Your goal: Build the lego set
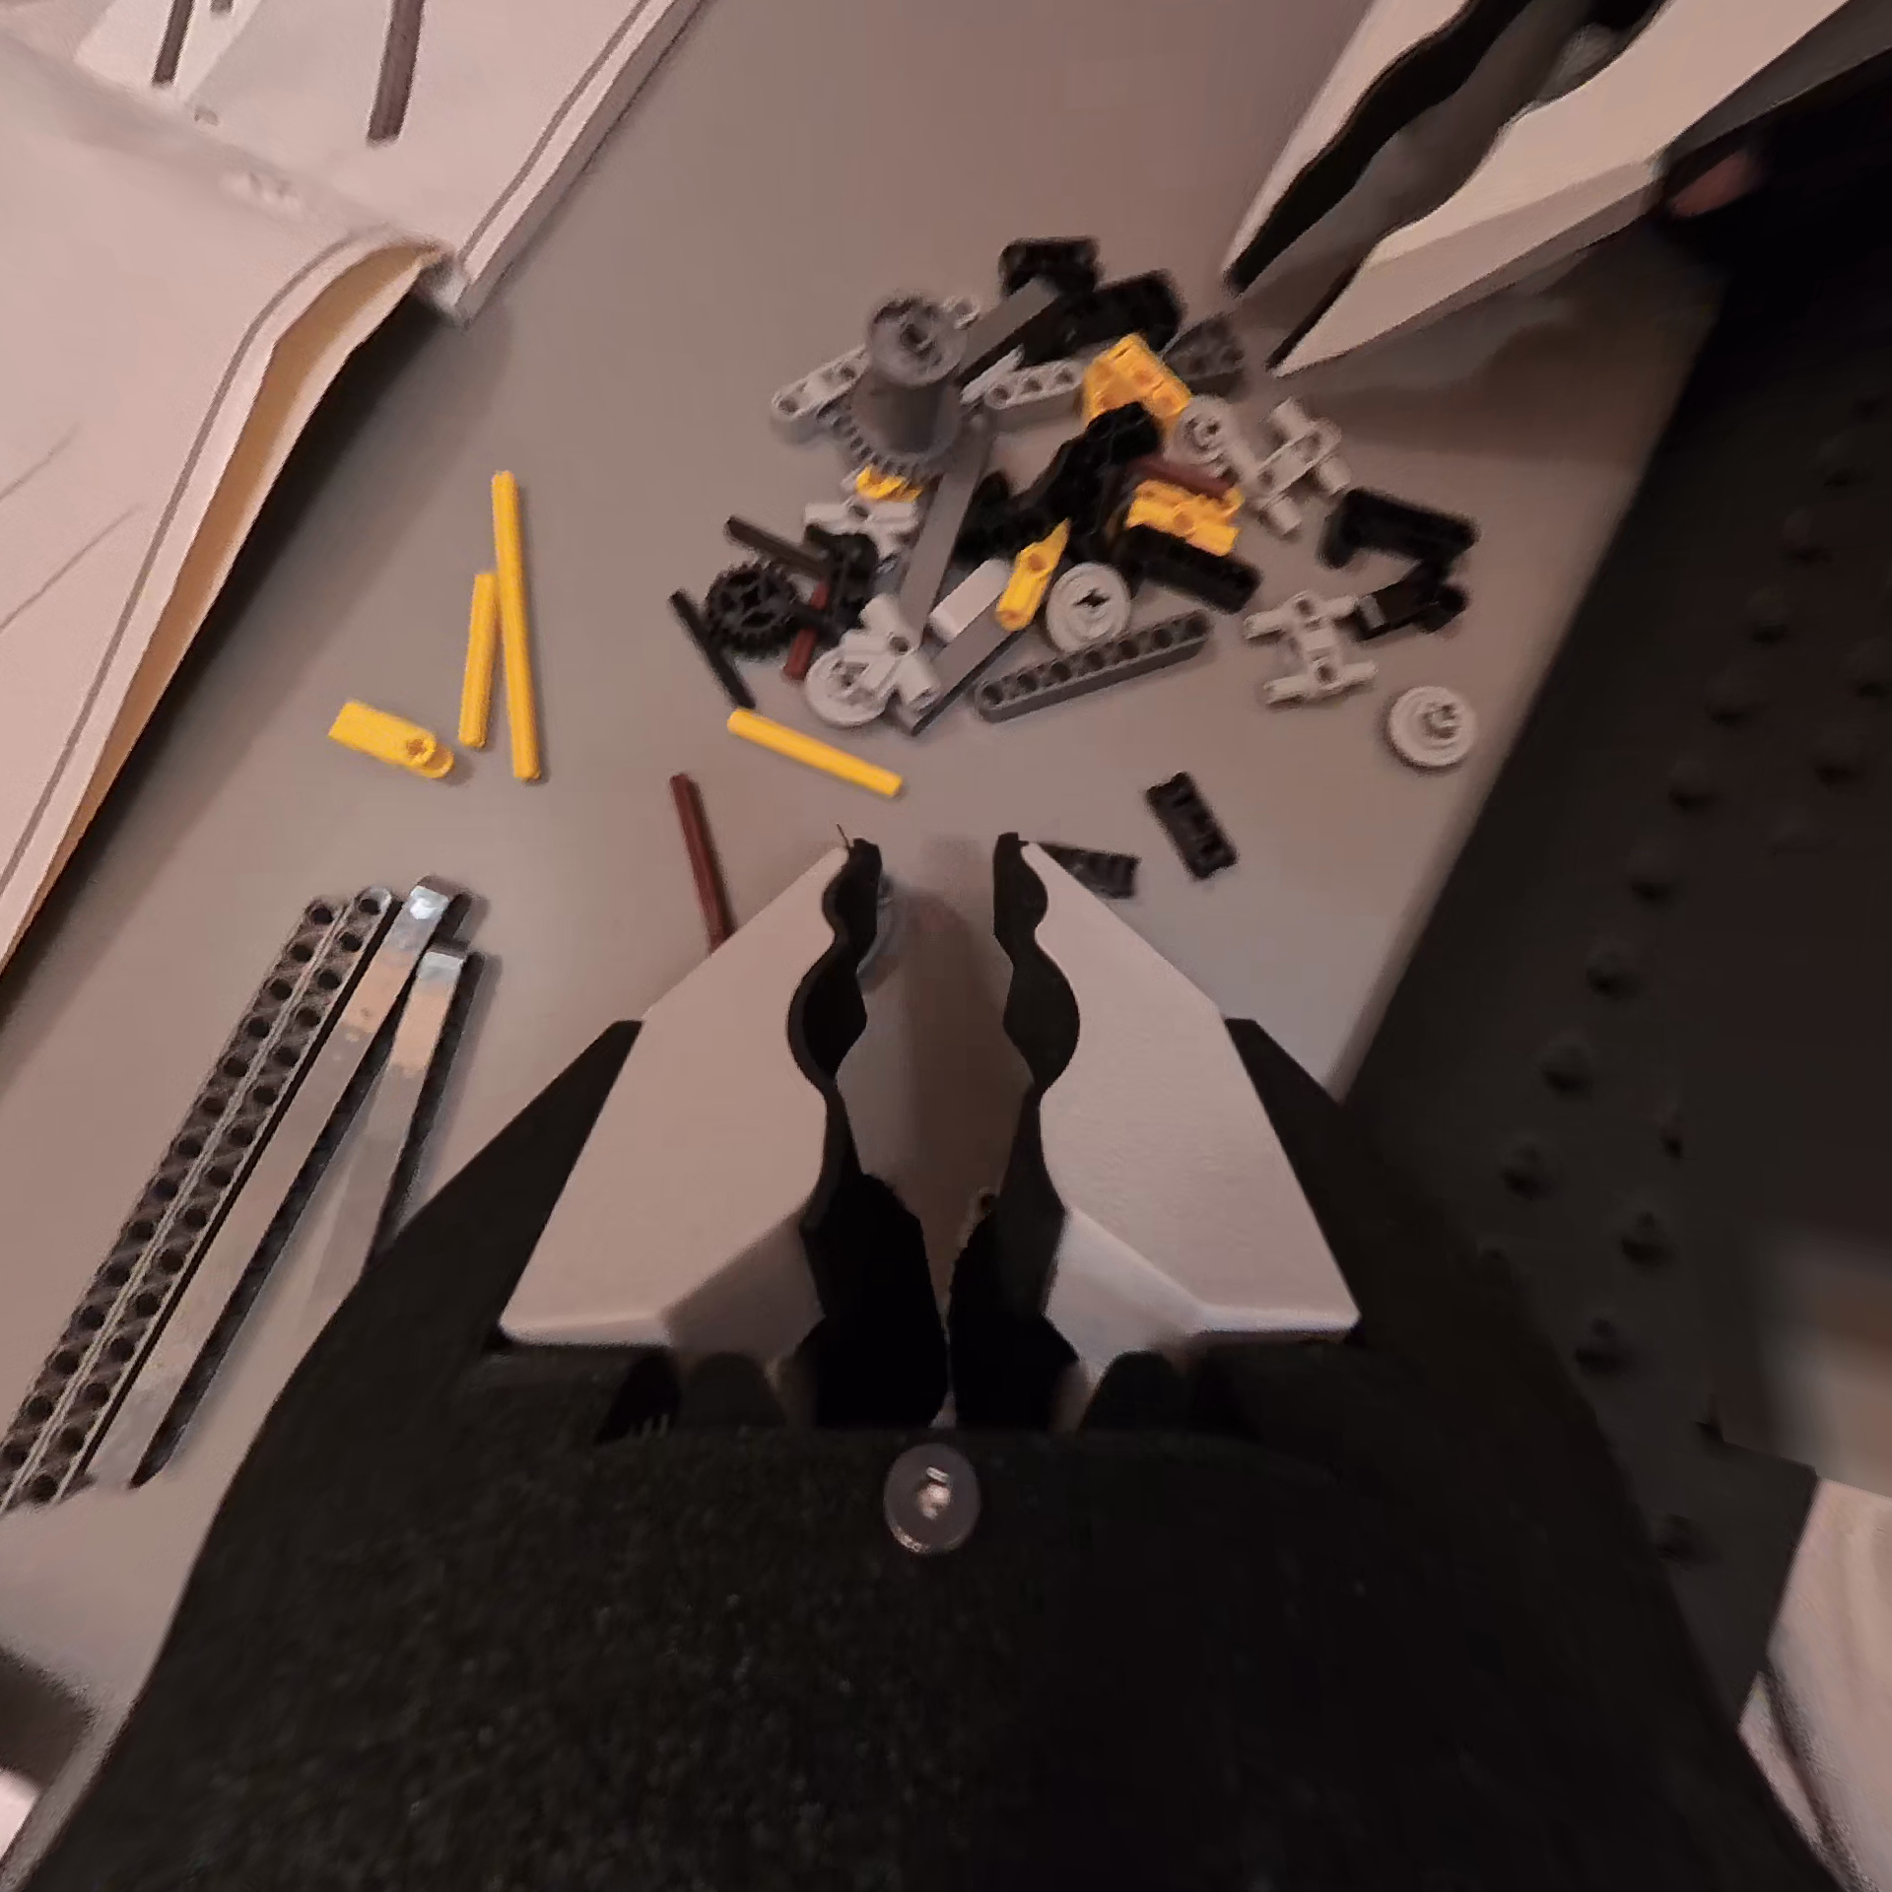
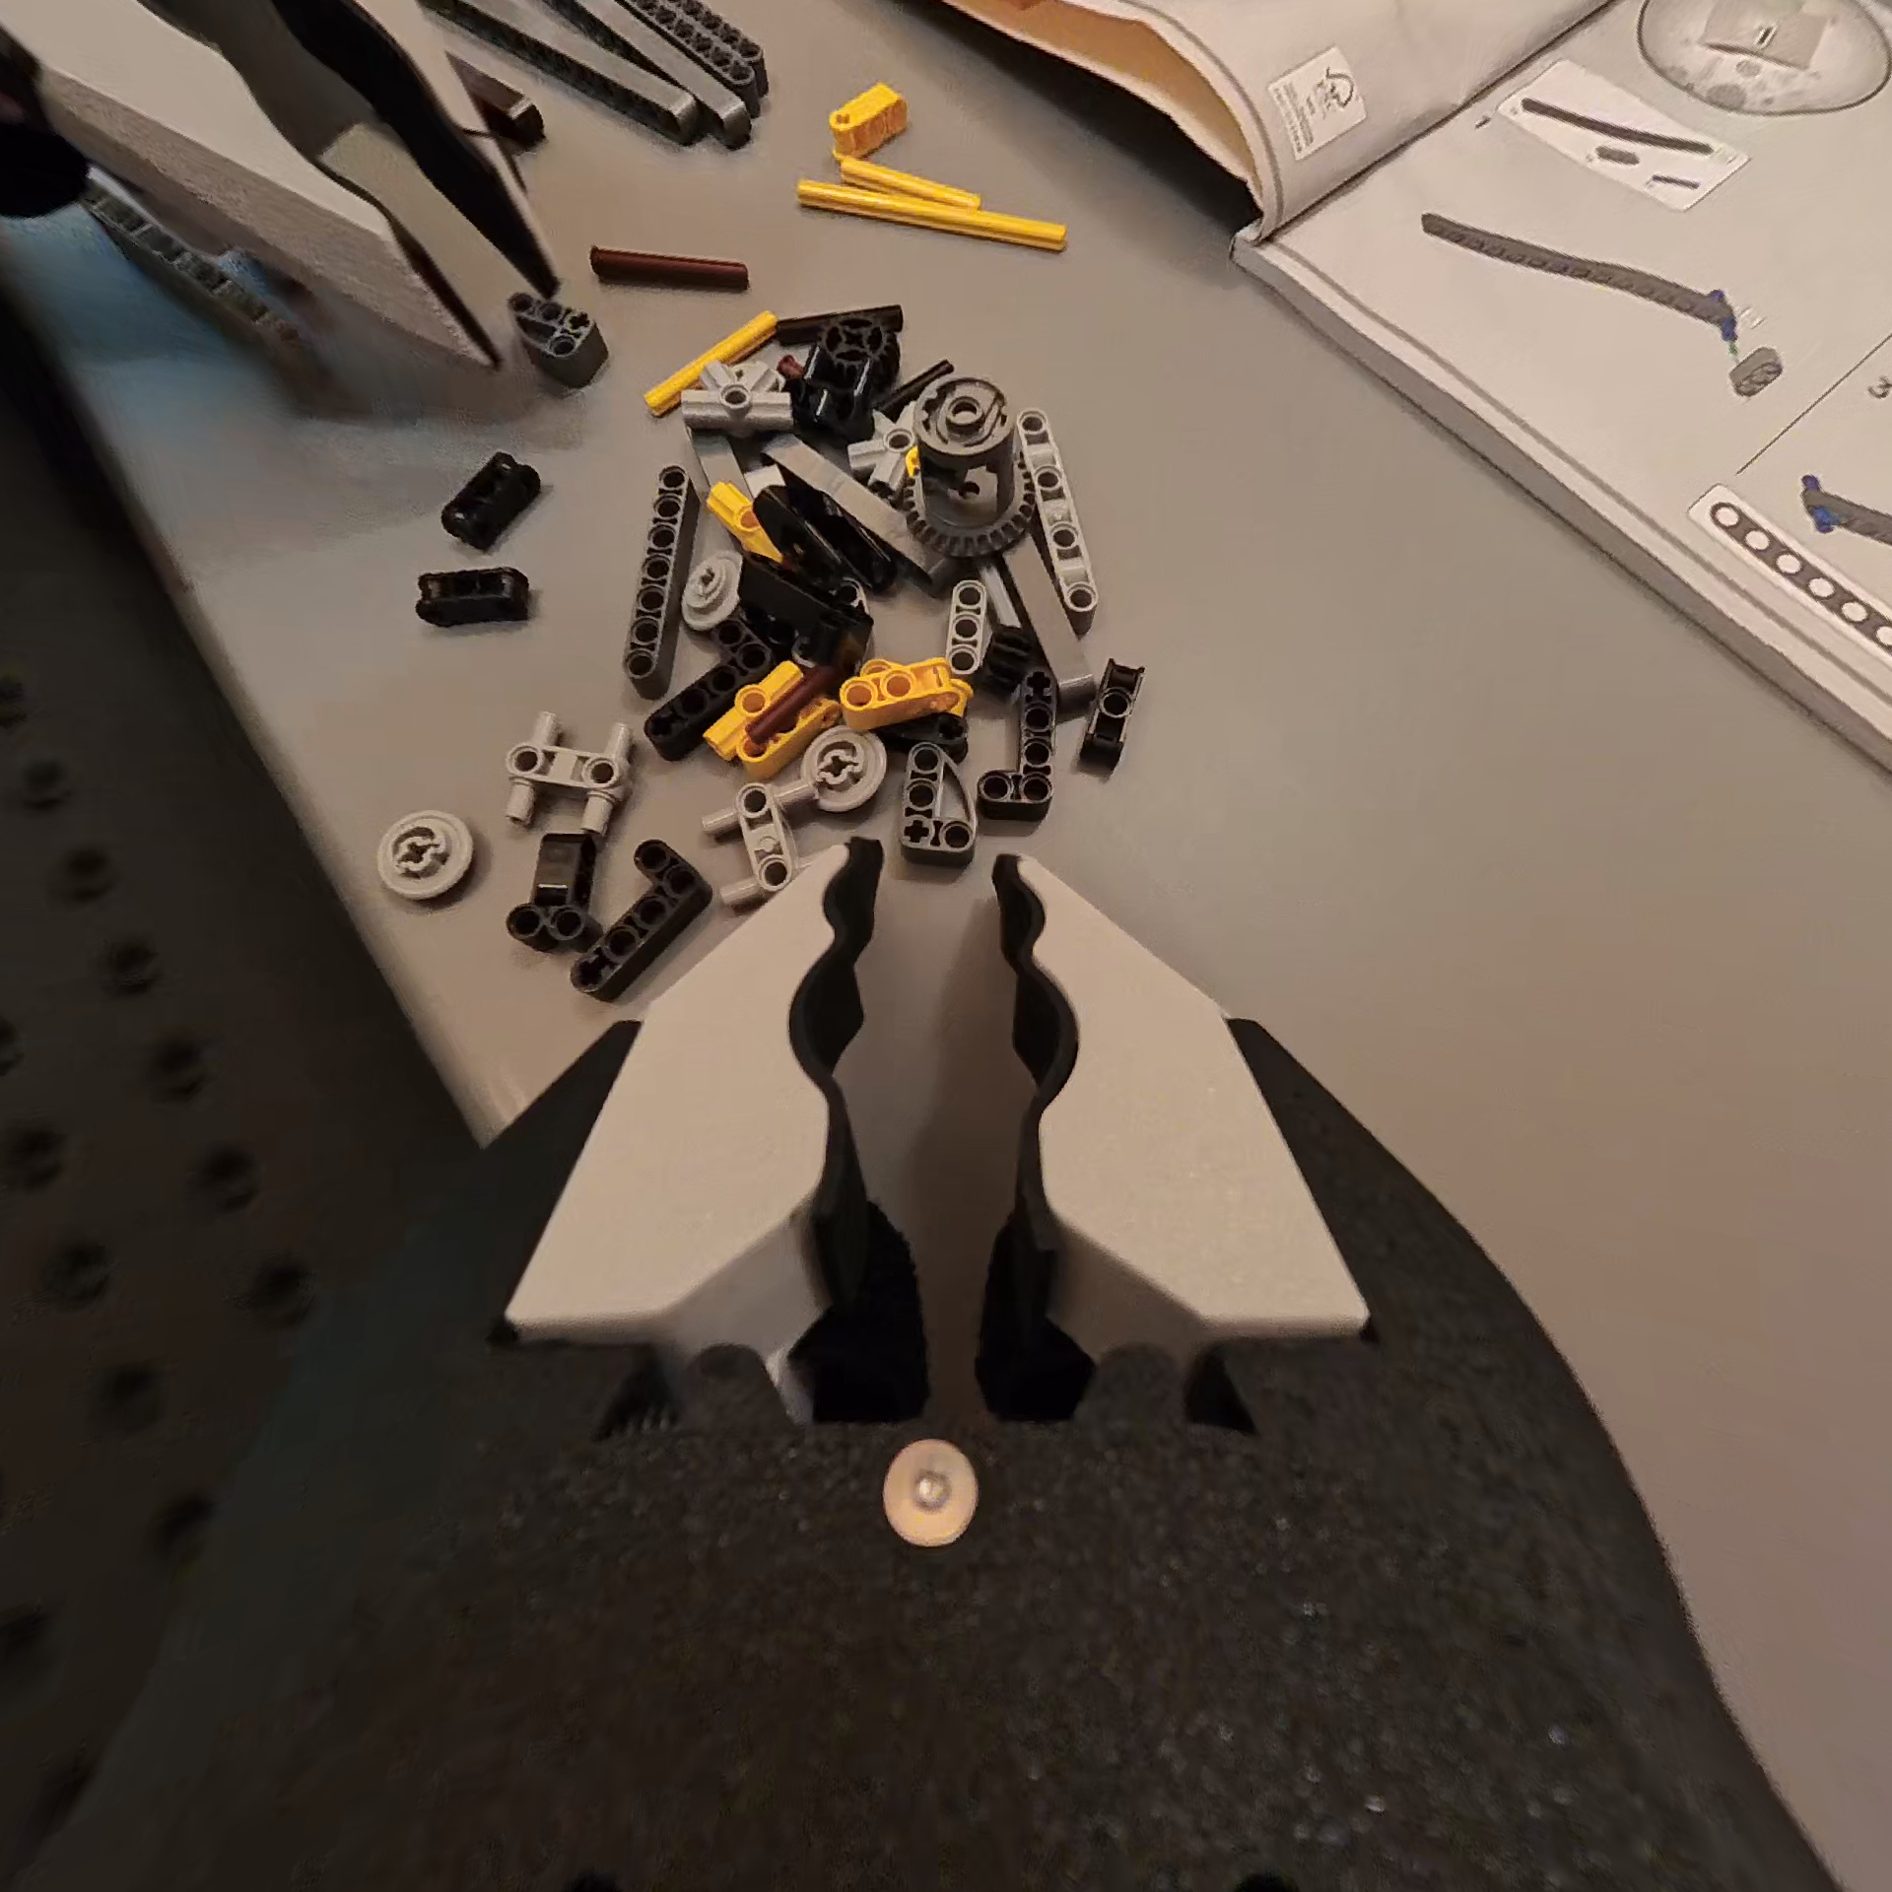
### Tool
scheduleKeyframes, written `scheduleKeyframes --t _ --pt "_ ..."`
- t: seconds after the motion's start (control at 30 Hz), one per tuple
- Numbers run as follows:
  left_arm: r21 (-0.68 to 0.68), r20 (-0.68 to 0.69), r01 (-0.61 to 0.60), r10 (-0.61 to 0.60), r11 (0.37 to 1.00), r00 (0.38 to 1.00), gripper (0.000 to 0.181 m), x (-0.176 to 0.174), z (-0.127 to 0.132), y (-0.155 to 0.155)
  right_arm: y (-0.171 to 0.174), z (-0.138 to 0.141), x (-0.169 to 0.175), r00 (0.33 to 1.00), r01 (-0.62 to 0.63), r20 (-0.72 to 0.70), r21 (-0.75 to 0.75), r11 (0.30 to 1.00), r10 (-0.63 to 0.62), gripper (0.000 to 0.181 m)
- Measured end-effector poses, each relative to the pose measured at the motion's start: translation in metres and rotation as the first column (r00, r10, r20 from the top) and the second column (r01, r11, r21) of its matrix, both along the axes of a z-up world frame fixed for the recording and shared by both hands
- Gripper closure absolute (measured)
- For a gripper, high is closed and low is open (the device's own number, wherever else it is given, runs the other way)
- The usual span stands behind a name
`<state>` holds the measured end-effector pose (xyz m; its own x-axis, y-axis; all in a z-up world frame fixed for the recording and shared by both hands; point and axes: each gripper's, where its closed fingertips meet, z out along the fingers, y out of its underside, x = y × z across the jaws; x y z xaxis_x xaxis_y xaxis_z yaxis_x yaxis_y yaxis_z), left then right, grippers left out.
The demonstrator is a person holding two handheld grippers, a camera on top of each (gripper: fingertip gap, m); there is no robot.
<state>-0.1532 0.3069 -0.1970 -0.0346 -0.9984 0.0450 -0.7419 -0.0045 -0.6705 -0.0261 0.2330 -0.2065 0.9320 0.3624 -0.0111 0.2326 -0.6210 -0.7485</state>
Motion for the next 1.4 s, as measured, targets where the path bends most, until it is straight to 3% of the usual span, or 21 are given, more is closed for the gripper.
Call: scheduleKeyframes --t 0.23,0.3,0.43,0.57,0.77,0.93,1.03,1.17,1.27,1.4 --pt "-0.003 0.008 0.196 -0.196 0.981 0.981 0.159 0.028 0.003 -0.047 0.0 0.001 0.001 0.999 0.01 0.039 0.021 1.0 -0.011 0.157" --pt "-0.018 0.009 0.244 -0.244 0.97 0.97 0.156 0.037 0.003 -0.062 0.0 0.008 0.002 1.0 0.014 0.023 0.054 0.998 -0.016 0.157" --pt "0.086 -0.002 0.375 -0.377 0.923 0.926 0.161 0.06 0.006 -0.072 -0.004 0.031 0.004 0.998 0.027 -0.065 0.165 0.986 -0.017 0.157" --pt "-0.035 -0.013 0.495 -0.495 0.868 0.869 0.161 0.073 0.002 -0.088 -0.004 0.04 0.005 0.993 0.035 -0.118 0.211 0.977 -0.01 0.157" --pt "0.084 -0.097 0.569 -0.562 0.818 0.821 0.164 0.092 -0.011 -0.088 -0.005 0.042 0.005 0.995 0.03 -0.099 0.232 0.972 -0.007 0.157" --pt "0.083 -0.17 0.586 -0.568 0.806 0.805 0.174 0.092 -0.018 -0.087 -0.006 0.045 0.003 0.993 0.017 -0.119 0.242 0.97 0.013 0.157" --pt "0.111 -0.168 0.554 -0.534 0.825 0.829 0.175 0.09 -0.012 -0.08 -0.006 0.047 0.004 0.99 0.021 -0.139 0.25 0.968 0.014 0.157" --pt "0.111 -0.113 0.384 -0.372 0.917 0.921 0.175 0.064 0.017 -0.048 -0.007 0.047 0.003 0.989 0.018 -0.146 0.249 0.968 0.019 0.157" --pt "0.162 -0.151 0.178 -0.154 0.971 0.976 0.175 0.012 0.025 0.005 -0.007 0.045 0.003 0.99 0.015 -0.14 0.241 0.97 0.019 0.157" --pt "0.137 -0.192 -0.061 0.087 0.989 0.978 0.174 -0.068 0.023 0.053 -0.006 0.041 0.001 0.991 0.003 -0.129 0.223 0.975 0.027 0.157"
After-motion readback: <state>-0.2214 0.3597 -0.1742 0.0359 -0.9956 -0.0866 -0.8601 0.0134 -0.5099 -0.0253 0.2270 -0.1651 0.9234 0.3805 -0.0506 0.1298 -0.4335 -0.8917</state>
